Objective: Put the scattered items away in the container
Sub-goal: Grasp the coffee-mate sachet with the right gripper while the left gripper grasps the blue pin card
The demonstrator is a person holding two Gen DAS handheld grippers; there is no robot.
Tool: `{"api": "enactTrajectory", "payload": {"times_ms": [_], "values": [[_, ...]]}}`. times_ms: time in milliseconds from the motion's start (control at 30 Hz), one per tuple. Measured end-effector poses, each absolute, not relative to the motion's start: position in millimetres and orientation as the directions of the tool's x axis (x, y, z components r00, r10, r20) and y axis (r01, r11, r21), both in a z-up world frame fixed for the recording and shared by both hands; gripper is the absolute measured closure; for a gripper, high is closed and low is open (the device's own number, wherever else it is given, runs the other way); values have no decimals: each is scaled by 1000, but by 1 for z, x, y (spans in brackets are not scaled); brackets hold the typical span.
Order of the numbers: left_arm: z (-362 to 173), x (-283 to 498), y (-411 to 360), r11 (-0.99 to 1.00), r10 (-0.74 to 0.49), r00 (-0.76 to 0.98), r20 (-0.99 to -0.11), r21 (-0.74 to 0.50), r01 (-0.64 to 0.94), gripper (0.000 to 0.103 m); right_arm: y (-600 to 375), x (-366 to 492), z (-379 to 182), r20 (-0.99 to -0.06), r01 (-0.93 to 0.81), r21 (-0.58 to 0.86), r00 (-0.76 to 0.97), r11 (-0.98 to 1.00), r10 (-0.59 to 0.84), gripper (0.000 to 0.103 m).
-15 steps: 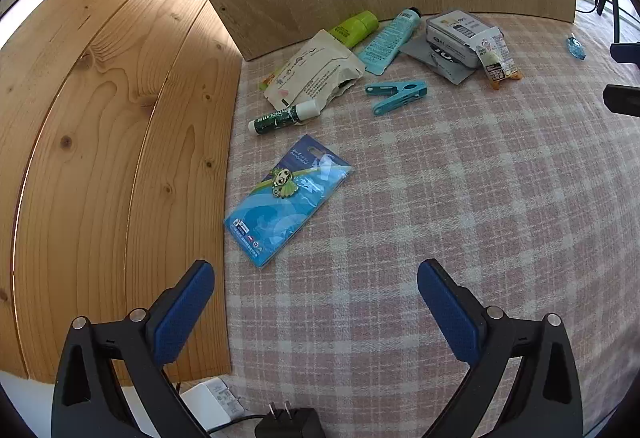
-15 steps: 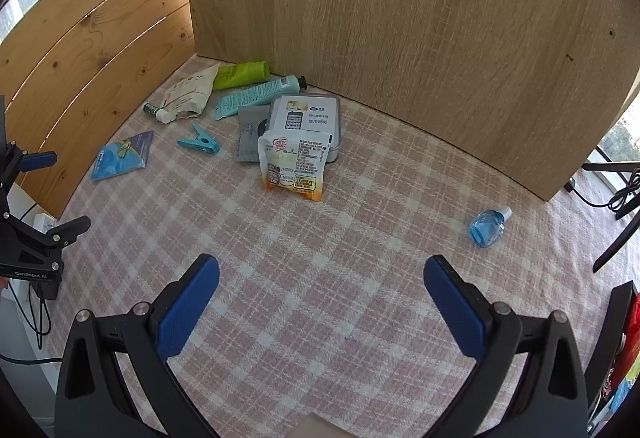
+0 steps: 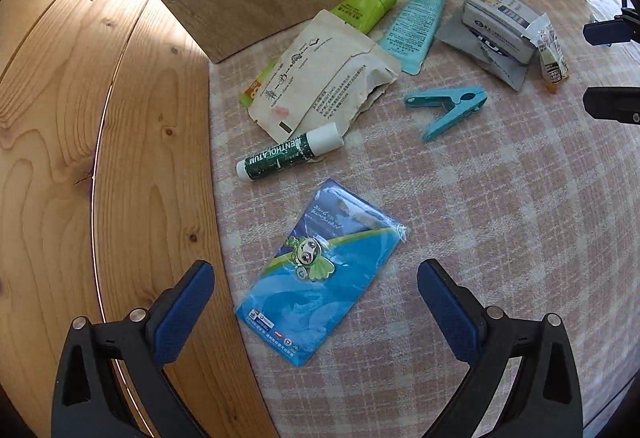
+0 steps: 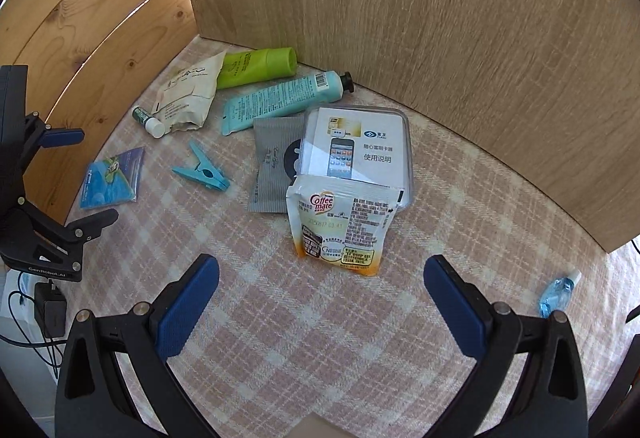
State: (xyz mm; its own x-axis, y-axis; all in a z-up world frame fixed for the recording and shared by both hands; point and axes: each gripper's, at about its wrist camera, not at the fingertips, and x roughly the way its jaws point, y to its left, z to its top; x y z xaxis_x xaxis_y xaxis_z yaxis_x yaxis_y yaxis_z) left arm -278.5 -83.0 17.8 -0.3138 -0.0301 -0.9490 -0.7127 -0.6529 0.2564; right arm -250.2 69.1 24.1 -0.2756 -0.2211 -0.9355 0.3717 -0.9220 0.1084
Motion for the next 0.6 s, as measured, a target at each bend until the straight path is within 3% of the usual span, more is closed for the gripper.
{"api": "enactTrajectory", "payload": {"times_ms": [167, 467, 600], "values": [[1, -291, -81, -687, -56, -254, -966, 222, -692, 1, 69, -261, 22, -933, 377, 158, -244, -913, -263, 0], [-8, -316, -92, -725, 2, -183, -983, 125, -677, 1, 54, -267, 12, -943, 402, 149, -218, -904, -252, 0], [-10, -318, -109, -791, 86, -107, -991, -3, -612, 19, 52, -270, 6, -949, 386, 153, -199, -910, -244, 0]]}}
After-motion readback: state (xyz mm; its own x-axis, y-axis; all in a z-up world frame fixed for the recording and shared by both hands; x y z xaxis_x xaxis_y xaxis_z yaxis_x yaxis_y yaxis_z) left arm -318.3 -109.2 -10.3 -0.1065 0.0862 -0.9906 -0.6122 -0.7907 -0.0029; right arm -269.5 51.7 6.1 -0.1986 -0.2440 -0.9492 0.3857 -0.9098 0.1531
